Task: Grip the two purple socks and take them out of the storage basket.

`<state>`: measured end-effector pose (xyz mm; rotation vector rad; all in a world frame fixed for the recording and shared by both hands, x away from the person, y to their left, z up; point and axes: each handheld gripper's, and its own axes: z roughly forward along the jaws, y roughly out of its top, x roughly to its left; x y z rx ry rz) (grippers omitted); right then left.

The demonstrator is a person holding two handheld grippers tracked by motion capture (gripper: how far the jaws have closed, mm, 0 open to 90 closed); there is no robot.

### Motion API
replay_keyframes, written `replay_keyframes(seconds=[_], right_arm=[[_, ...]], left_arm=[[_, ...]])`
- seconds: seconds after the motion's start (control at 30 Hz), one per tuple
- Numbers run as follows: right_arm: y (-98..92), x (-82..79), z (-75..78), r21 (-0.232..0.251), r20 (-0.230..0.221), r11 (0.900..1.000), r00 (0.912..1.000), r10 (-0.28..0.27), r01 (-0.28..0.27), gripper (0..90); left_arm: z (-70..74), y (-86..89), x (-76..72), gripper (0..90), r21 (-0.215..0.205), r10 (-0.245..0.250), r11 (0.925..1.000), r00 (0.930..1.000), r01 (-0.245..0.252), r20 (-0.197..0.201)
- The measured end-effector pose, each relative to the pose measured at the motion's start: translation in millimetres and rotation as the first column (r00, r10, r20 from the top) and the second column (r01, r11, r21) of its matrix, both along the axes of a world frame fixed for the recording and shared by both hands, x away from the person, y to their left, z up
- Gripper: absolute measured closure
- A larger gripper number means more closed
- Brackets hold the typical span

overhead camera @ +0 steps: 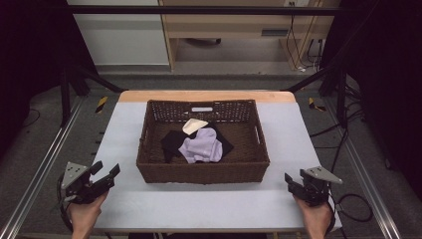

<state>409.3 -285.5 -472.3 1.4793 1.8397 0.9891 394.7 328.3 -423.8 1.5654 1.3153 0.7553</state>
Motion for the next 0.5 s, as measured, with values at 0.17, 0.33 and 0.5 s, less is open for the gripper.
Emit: replay_keyframes(seconds=[0.17,0.33,0.5], right_arm=[[0.9,-0.9,-0.1,-0.005,-0.002,1.0,0.9999,0.012,-0.012,38.7],[2.9,-3.9,2.2,-0.018,0.022,1.0,0.9996,0.017,-0.017,42.6],[4.9,-4.7,1.8,-0.02,0.017,1.0,0.9997,0.016,-0.016,43.2]], left_arm=[[4.7,-2.3,-2.2,35.3,-0.009,0.0,1.0,1.0,0.0,0.005],[18.1,-5.6,-2.9,35.1,-0.003,-0.019,0.9998,0.9987,0.019,0.048],[31.8,-8.7,0.8,33.6,-0.019,-0.041,0.9989,0.9976,0.042,0.056]])
